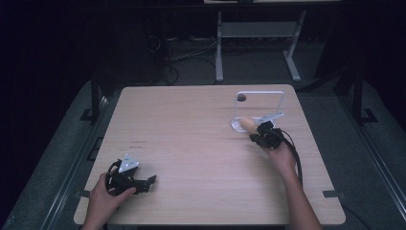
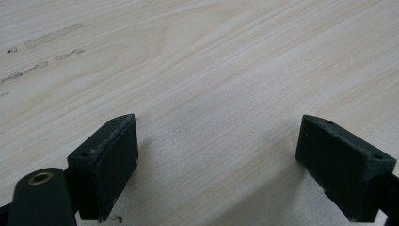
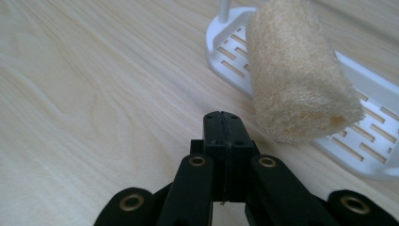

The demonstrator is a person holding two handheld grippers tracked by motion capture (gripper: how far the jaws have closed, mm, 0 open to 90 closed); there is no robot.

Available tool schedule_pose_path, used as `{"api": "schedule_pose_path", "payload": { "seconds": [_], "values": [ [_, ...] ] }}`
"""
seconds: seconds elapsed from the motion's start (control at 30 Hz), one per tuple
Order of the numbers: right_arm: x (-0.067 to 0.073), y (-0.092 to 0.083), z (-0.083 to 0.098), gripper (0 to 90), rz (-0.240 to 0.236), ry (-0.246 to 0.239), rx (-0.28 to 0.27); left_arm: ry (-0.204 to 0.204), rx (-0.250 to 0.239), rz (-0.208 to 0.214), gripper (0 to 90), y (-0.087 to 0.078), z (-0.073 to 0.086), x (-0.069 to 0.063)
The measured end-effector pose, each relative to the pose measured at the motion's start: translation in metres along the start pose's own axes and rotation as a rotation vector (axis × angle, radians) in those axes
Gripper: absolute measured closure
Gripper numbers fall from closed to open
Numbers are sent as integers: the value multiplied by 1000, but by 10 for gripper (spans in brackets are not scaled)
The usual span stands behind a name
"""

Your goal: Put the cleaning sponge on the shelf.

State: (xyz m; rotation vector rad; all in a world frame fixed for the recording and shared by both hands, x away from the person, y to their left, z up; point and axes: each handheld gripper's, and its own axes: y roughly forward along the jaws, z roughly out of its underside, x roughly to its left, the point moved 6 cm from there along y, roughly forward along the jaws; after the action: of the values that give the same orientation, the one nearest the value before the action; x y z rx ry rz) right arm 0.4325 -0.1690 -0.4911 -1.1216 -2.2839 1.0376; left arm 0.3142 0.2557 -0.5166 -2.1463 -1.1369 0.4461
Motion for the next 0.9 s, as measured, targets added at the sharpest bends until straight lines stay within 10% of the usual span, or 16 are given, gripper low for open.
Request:
{"api": "schedule_pose_path", "payload": {
  "seconds": [0.9],
  "values": [
    [-29,8,0,898,93,25,3,-2,2,0,129,0,0,0]
  ]
}}
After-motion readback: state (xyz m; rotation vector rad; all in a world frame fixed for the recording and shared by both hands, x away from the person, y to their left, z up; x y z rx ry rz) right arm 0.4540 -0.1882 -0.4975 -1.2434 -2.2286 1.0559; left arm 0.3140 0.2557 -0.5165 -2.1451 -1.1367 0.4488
